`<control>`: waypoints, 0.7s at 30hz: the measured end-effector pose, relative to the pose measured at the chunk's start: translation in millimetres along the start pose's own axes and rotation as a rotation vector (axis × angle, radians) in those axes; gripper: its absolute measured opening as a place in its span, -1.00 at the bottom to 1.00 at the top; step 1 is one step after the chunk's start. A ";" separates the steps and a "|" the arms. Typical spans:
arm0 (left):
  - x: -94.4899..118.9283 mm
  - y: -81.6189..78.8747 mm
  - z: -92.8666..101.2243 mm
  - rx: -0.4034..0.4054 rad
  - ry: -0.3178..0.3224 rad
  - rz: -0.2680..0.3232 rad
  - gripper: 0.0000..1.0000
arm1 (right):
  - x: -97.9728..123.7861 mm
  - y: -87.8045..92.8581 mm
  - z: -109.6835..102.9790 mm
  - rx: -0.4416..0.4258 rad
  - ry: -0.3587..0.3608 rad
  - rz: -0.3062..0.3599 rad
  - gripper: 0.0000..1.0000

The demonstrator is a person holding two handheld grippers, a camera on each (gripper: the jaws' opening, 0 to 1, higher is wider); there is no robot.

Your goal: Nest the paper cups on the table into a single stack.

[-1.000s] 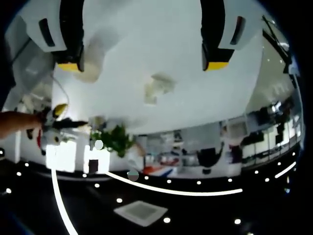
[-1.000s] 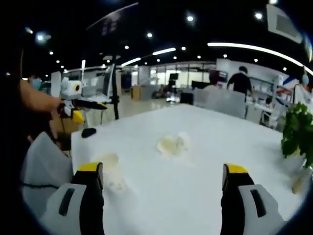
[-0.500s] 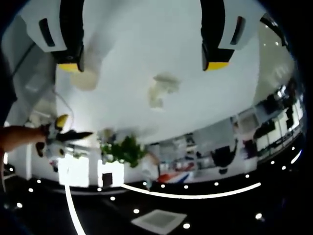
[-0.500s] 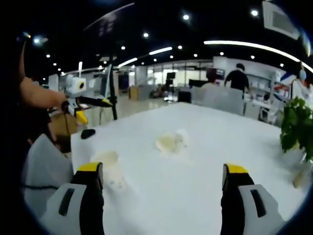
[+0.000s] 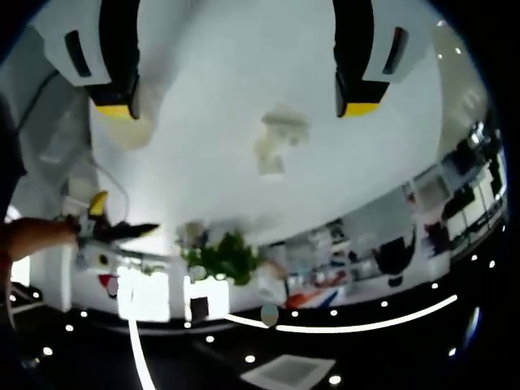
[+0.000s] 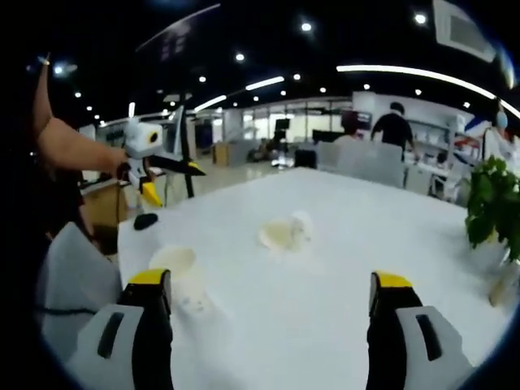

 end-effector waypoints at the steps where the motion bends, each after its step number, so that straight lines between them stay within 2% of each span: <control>1: -1.9 -0.5 -0.7 -0.006 0.004 -0.002 0.97 | 0.0 0.6 0.4 -0.001 0.001 0.000 1.00; 7: -14.3 -5.4 -7.9 -0.025 0.028 -0.011 0.97 | 1.0 7.7 -0.9 -0.014 -0.001 -0.019 1.00; 12: -25.2 -3.4 -14.2 -0.103 0.062 -0.064 0.97 | 0.9 11.8 0.5 -0.014 -0.003 -0.026 1.00; 19: -38.9 -8.6 -22.4 -0.184 0.108 -0.104 0.97 | -0.1 16.1 6.7 0.008 -0.004 -0.031 1.00; 21: -43.7 -7.5 -25.7 -0.250 0.118 -0.132 0.97 | -0.4 17.6 7.3 0.009 -0.005 -0.035 1.00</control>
Point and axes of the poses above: the point that each gripper's makers call its tool centre point, and the gripper's own axes: x roughly backward along the fingers, z roughly to its right, y roughly out of its underside, the point moved 1 cm from there along x, roughly backward along the fingers, and after that the axes turned 3 degrees about z, right-handed, at the moved point
